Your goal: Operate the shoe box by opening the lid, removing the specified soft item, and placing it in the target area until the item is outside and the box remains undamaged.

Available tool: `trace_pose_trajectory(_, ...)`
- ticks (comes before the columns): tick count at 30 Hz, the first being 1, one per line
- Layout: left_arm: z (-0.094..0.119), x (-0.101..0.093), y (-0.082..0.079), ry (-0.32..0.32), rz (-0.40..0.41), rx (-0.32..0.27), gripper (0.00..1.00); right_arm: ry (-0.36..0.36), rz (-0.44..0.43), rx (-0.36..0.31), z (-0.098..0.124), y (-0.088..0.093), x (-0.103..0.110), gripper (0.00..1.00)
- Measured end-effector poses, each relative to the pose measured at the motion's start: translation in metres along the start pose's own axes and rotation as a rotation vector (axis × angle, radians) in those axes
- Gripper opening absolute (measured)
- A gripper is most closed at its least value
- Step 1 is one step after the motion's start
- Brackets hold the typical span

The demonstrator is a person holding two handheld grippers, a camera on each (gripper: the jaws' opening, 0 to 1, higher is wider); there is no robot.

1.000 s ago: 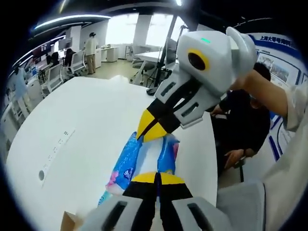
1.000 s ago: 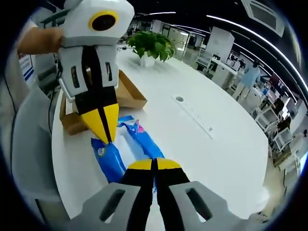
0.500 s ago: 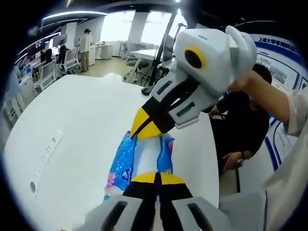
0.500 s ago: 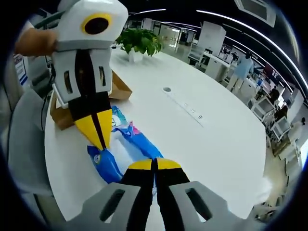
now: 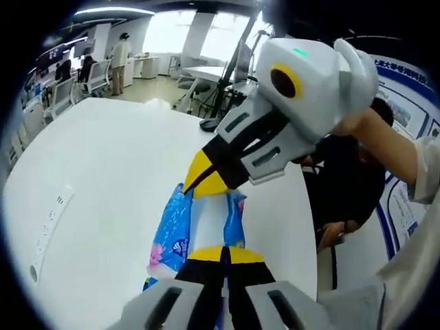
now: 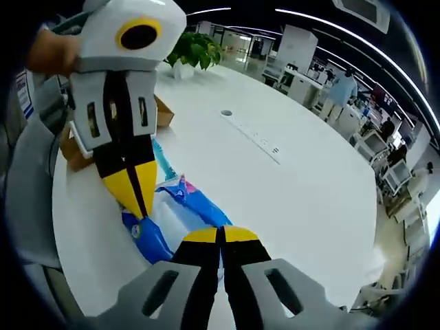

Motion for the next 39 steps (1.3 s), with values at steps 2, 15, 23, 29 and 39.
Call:
trace_pose_trajectory(2,-0.005,0.001,-0.002,0.009,0.007,0.002,0.00,0.003,-0.006,0.003,-0.001,0.003,-0.003,0.00)
trace_pose_trajectory(15,-0.033,0.007,0.014,0.039,0.024,0.052,0.00,0.000,-0.001,0.043,-0.025,0.021,-0.003,0.00)
trace_pose_trajectory(23,-0.039,0.005,0.025,0.039,0.035,0.077,0.00,-0.016,-0.005,0.061,-0.036,0.028,0.004,0.00)
trace_pose_trajectory(29,-0.041,0.005,0.026,0.028,0.036,0.078,0.00,-0.011,-0.008,0.059,-0.039,0.030,0.004,0.00)
trace_pose_trajectory(39,-0.039,-0.005,0.025,-0.025,-0.042,0.112,0.00,-0.006,0.014,0.094,-0.035,0.034,0.008,0.02)
Point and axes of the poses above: the point that each gripper's makers call its tool centre point, and the gripper's own axes: z roughly backward along the fingers, x roughly to its left, y roughly out of its underside, the point moved 7 cm from there along z, roughly backward along the fingers, and after that the axes turned 6 degrees about x, right-handed, at the moved point
